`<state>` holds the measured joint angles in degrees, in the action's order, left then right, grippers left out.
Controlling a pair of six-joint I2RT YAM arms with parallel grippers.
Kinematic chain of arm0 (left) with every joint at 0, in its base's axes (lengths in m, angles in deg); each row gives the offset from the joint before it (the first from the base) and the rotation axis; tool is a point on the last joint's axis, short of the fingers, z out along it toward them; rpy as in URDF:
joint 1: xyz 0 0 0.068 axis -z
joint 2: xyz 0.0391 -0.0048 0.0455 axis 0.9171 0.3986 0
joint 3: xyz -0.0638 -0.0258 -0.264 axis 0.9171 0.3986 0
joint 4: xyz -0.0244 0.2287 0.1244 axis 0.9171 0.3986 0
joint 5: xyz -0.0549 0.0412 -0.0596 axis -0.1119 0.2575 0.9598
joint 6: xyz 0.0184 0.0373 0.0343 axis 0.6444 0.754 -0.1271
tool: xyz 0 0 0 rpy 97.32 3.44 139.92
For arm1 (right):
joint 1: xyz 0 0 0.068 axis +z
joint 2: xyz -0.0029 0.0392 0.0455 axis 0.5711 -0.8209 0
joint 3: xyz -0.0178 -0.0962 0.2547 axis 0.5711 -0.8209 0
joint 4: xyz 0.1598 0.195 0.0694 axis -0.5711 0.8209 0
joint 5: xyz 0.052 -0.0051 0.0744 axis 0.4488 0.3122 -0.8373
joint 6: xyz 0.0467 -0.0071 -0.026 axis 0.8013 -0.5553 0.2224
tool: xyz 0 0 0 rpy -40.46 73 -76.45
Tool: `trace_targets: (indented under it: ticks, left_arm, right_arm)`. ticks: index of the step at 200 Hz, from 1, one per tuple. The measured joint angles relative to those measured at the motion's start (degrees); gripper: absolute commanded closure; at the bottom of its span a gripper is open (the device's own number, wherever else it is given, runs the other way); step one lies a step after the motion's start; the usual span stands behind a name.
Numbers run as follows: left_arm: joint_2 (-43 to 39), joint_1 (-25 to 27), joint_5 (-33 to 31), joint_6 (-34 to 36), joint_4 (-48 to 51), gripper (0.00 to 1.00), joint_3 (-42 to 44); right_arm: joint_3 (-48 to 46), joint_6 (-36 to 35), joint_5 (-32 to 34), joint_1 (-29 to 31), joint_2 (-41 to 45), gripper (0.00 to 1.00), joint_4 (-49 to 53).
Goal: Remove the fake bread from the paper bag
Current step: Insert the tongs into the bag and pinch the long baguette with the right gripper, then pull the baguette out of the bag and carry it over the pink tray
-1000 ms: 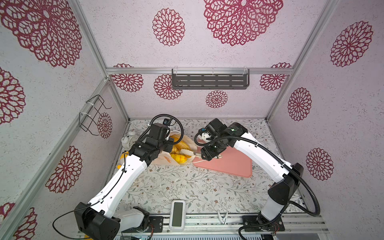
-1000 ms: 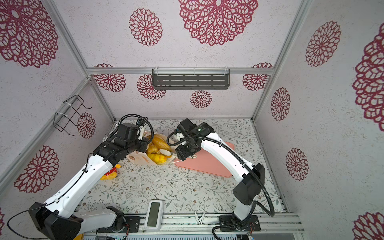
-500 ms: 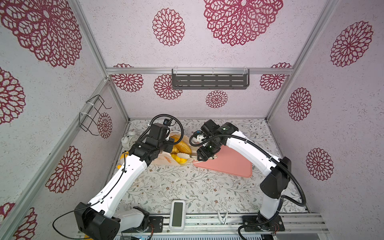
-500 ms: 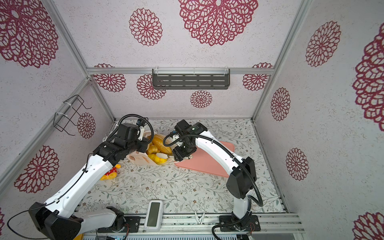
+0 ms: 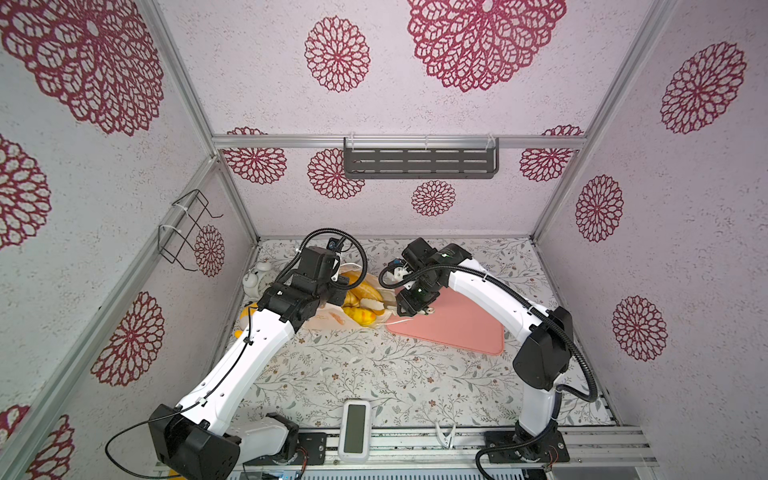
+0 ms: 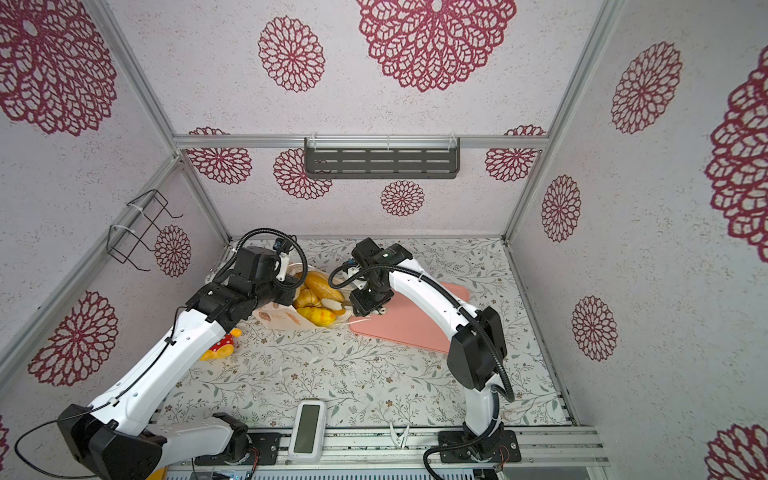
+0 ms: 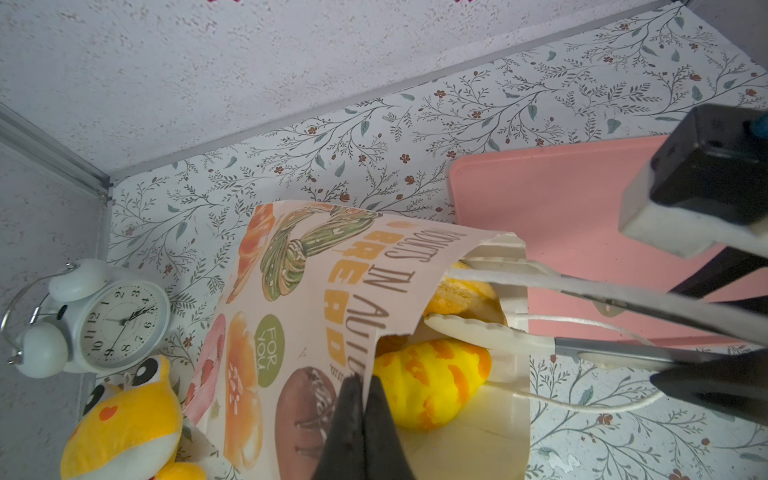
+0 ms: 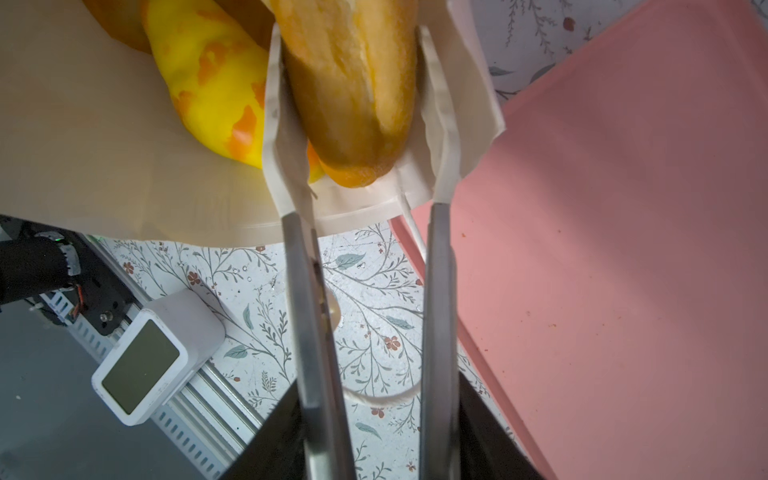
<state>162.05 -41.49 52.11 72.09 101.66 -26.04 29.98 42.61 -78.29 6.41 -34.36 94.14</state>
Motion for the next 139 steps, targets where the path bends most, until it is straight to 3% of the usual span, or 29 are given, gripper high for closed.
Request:
trace_targets:
  ticks: [58, 139]
  left_arm:
    - [0.35, 0.02, 0.39, -1.01, 0.17, 1.00, 0.00]
    - [3.87, 0.09, -2.71, -4.15, 0.66, 1.00, -3.26]
  right_arm:
    - [0.00, -1.49, -1.75, 1.25, 0.37, 0.78, -0.63]
    - [0.02, -0.90, -1.46, 2.08, 7.19, 0.86, 1.55]
